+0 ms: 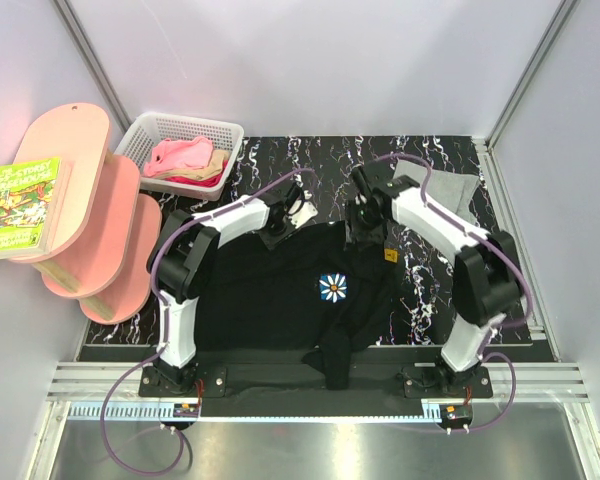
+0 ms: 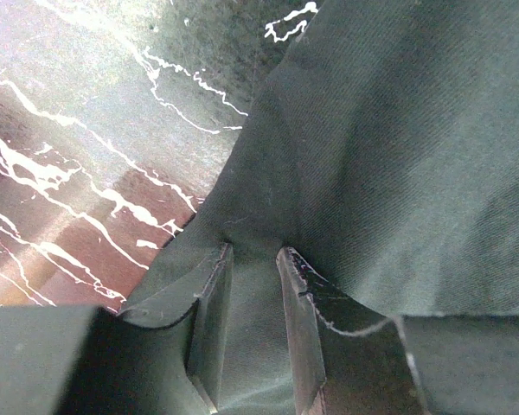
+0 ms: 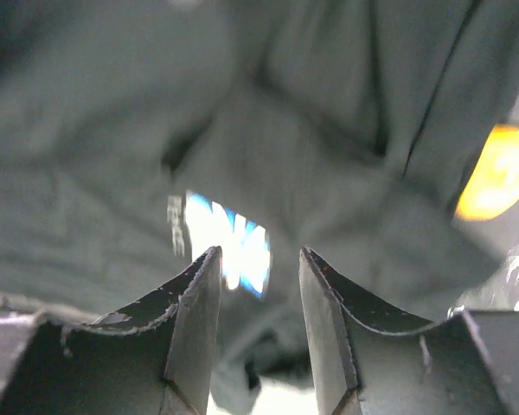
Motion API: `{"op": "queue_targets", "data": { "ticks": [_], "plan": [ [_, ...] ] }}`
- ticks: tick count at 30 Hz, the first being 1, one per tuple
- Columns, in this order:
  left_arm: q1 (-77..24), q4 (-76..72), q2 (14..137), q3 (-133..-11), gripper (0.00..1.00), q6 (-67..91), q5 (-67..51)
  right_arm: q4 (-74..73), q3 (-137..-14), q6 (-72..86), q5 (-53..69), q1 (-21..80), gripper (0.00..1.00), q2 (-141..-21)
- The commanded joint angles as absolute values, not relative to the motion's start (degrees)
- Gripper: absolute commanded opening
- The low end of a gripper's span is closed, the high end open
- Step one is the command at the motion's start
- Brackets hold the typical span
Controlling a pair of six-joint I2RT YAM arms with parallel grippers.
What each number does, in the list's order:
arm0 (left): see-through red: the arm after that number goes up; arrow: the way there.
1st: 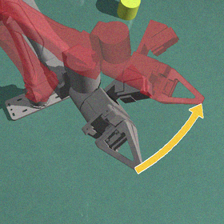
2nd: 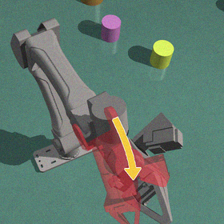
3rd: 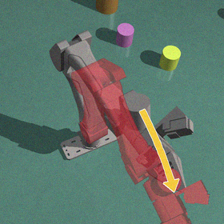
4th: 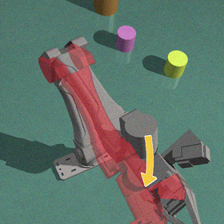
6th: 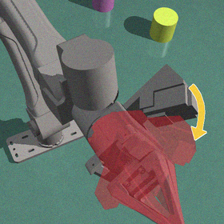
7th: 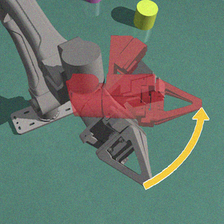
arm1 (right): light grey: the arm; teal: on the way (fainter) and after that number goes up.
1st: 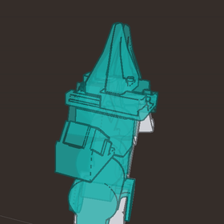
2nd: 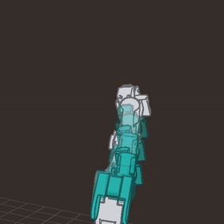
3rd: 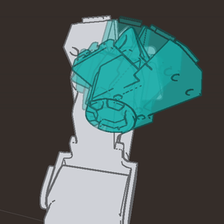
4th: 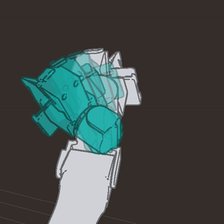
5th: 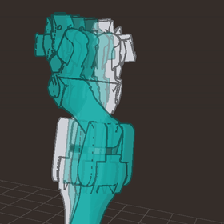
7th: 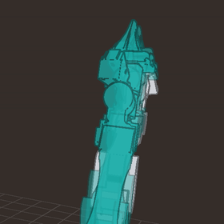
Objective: Fold and stack the t-shirts
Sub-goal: Fold the tshirt
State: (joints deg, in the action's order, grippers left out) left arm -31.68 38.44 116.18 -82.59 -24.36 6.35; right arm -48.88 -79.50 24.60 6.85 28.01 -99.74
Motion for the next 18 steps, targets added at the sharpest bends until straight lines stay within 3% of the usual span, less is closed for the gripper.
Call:
{"op": "queue_targets", "data": {
  "ticks": [1, 18],
  "plan": [
    [-31.99, 37.97, 114.96, -79.81, 0.34, -24.17, 5.80, -48.25, -88.05, 21.36, 2.73, 26.72, 0.48, -108.44],
    [-32.70, 37.71, 111.62, -77.08, 0.34, -24.87, 5.27, -48.16, -95.62, 18.81, 4.57, 21.36, 0.43, -121.38]
  ]
}}
